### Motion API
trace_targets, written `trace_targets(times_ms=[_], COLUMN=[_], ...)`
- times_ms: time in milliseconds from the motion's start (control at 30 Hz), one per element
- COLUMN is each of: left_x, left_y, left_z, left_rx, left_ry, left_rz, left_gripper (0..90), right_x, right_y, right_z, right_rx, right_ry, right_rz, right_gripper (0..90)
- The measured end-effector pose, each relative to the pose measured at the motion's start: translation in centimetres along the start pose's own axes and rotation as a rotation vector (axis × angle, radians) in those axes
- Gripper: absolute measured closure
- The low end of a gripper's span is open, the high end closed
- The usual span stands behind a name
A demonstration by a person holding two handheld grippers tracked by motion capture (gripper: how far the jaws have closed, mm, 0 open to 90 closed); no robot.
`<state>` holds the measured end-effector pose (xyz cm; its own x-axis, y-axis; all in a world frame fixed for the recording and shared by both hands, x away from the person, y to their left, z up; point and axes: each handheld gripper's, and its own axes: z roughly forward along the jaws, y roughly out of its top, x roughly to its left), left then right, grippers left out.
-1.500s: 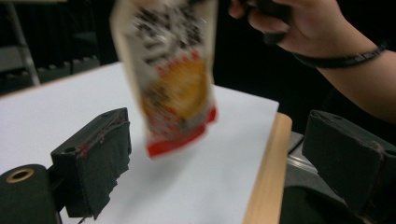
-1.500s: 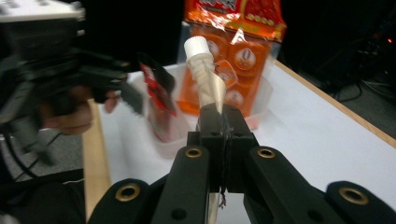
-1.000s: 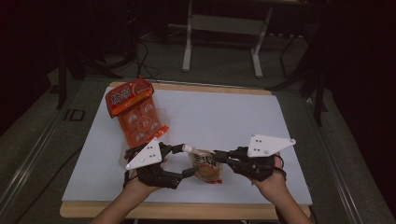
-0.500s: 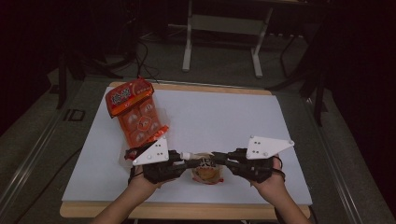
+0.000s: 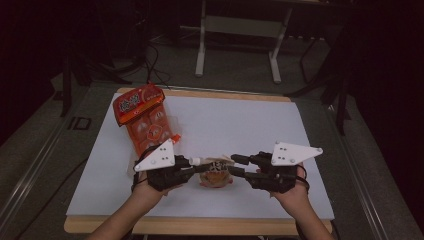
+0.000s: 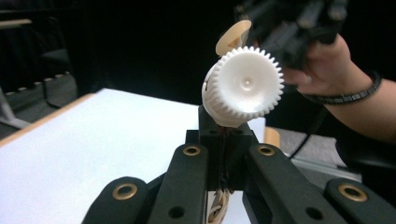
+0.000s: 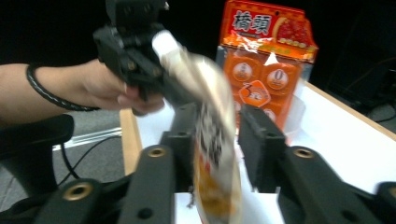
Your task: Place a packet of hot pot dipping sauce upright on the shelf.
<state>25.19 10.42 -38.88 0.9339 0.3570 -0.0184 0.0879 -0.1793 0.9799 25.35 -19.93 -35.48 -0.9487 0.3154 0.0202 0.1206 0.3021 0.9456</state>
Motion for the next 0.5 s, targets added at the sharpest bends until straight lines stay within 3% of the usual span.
trace_targets(times_ms=[67, 133, 267, 433, 500], left_x=[0.4, 0.9, 1.9, 3.2, 3.7], left_y=[0.5, 1.0, 1.7, 2.5, 2.7], left_z=[-0.5, -1.0, -1.9, -3.1, -3.7], left_rx=[-0.003, -0.004, -0.009, -0.014, -0.021], left_ry=[0.026, 0.049, 0.071, 0.108, 0.127], left_rz=[0.011, 0.021, 0.023, 0.043, 0.062], left_gripper=[89.3, 89.3, 89.3, 89.2, 89.2], right_x=[-0.1, -0.2, -0.4, -1.0, -1.2], right_y=[-0.1, -0.3, -0.7, -1.2, -1.5], right_z=[-0.2, -0.4, -0.7, -0.9, -1.0], right_rx=[-0.007, -0.005, -0.017, -0.042, -0.055], right_ry=[-0.013, -0.032, -0.061, -0.045, -0.035], right_rz=[0.005, 0.007, 0.020, 0.059, 0.062], right_gripper=[53.6, 49.9, 36.8, 16.0, 14.0])
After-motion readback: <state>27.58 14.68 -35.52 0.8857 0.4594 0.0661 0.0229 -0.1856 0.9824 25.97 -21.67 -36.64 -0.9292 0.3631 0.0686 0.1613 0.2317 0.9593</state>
